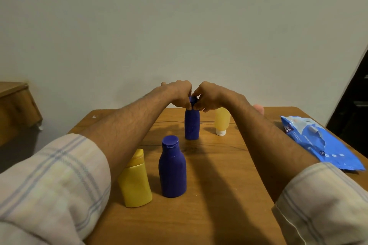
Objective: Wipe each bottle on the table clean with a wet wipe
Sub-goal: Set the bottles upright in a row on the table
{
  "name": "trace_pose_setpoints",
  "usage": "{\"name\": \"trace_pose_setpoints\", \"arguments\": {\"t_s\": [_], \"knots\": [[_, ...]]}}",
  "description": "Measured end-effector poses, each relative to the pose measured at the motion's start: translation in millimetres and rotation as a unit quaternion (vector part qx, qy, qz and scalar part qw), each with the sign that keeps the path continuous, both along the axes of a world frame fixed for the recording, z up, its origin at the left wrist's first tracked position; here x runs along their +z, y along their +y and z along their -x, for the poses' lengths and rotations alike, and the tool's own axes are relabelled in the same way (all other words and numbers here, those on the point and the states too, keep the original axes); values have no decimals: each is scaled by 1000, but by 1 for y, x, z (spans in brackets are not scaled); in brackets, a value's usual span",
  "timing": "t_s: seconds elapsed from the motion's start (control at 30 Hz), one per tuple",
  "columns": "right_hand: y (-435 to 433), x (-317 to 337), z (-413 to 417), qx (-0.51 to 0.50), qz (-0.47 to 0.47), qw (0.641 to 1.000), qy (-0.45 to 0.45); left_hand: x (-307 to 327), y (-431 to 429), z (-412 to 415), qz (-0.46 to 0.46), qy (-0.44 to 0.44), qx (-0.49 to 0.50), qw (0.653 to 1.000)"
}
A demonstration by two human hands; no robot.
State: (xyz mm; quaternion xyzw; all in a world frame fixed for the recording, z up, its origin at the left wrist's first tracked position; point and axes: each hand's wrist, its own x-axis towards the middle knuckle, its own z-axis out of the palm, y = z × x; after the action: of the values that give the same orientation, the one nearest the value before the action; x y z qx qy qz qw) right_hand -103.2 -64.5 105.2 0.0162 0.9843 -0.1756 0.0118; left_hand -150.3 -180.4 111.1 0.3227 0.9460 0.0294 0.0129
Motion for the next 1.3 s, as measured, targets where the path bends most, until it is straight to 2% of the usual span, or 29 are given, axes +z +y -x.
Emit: {"name": "trace_pose_setpoints", "arguments": {"t_s": [0.27,0.5,0.7,1.0,1.3], "knots": [[0,15,-11,-27,13,999,31,13,-13,-13,-10,13,14,1000],[-14,41,-42,-6,34,997,70,40,-46,-39,-66,-36,-3,997],[-38,59,-81,38,53,998,-12,54,-79,-75,-88,-73,-12,993],[-70,57,-120,70,29,990,-120,49,-105,-123,36,-149,-10,988],[-98,40,-132,63,8,992,-109,20,-111,-136,27,-79,-13,996]]}}
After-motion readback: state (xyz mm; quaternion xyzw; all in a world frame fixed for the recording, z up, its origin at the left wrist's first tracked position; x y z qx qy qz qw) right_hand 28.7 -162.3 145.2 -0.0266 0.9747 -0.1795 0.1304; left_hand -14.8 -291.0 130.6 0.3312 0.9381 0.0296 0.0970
